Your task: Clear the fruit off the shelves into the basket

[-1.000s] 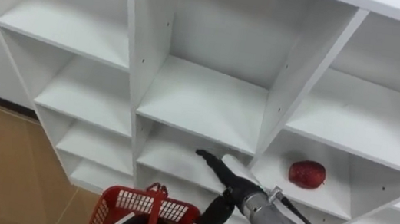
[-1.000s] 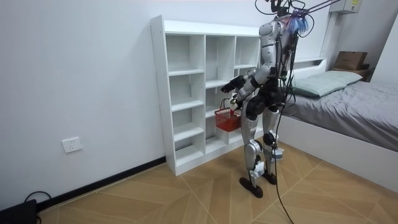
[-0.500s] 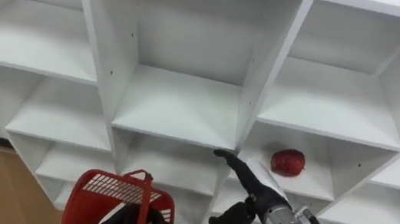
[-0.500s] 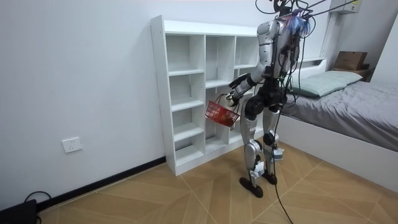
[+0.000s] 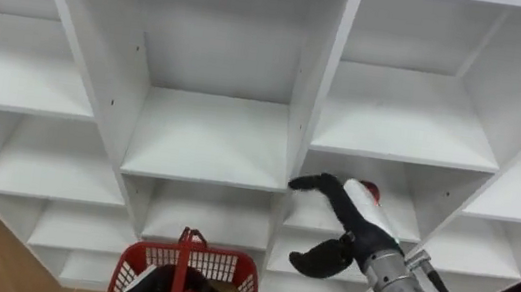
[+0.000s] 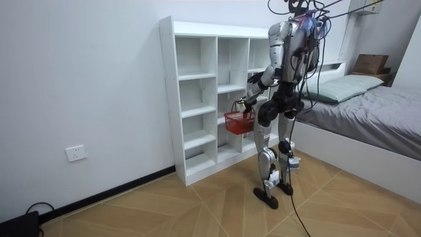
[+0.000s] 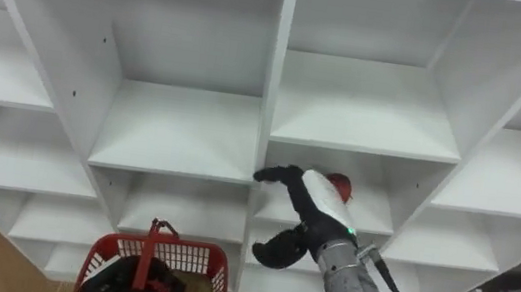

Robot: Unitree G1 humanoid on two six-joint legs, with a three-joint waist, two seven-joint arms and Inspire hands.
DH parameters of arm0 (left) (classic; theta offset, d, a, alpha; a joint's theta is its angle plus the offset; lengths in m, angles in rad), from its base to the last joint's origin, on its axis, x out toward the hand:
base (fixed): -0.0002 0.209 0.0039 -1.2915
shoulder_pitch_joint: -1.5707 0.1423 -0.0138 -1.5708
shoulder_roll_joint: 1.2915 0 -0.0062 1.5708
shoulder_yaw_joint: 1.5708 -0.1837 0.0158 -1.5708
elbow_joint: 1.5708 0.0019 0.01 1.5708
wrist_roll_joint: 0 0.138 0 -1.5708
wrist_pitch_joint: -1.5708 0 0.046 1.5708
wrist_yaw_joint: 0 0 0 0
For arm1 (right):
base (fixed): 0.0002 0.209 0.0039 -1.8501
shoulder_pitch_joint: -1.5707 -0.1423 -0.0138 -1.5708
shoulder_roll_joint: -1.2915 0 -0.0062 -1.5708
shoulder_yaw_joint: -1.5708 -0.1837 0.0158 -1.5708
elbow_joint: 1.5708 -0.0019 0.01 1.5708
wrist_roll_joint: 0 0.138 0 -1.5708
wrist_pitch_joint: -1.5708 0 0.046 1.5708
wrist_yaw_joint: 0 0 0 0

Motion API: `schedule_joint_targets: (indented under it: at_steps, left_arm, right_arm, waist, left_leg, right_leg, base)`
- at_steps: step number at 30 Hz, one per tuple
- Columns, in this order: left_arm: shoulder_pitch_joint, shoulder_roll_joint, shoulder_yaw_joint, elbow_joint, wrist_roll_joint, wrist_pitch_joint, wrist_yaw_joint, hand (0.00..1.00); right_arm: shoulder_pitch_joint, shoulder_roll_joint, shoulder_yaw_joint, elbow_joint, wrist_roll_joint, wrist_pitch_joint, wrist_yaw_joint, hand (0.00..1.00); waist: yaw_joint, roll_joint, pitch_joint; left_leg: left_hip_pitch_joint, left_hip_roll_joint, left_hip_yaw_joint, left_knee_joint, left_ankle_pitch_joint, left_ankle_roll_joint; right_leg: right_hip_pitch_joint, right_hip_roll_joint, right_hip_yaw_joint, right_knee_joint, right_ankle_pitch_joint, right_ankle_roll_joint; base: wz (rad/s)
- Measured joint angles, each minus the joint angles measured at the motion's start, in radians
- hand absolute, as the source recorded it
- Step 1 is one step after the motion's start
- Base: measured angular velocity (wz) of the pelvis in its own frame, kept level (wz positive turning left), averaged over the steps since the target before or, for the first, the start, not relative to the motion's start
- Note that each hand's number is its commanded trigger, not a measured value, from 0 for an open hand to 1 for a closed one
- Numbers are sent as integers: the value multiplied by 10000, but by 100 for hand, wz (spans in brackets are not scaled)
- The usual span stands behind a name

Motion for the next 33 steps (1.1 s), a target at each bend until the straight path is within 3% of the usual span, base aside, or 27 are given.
schedule_joint_targets:
  at_steps: [9, 26, 33]
  left_arm:
    - [-17, 79, 53, 297, -3, 0, 253, 100]
    - [-5, 107, 245, 351, -344, -4, 295, 100]
    - [-6, 133, 246, 360, -396, -10, 439, 100]
  right_arm:
    - [52, -44, -474, -247, -77, 1, -230, 0]
    - [61, -70, -527, -246, -40, 1, -519, 0]
    - [63, -70, -526, -244, -27, 1, -529, 0]
  waist:
    - [-290, -5, -4]
    - [-287, -90, 13]
    - [-278, -155, -24]
  left_leg:
    - [89, 6, 66, 0, 0, 0]
    - [150, 40, 288, 2, -1, 0]
    - [151, 42, 310, -17, -3, -2]
  right_leg:
    - [14, 19, 120, 1, -1, 0]
    - [-35, 37, 243, 100, 7, -3]
    - [-41, 42, 256, 87, 11, -1]
  base:
    - [-3]
    - [-2]
    - [0]
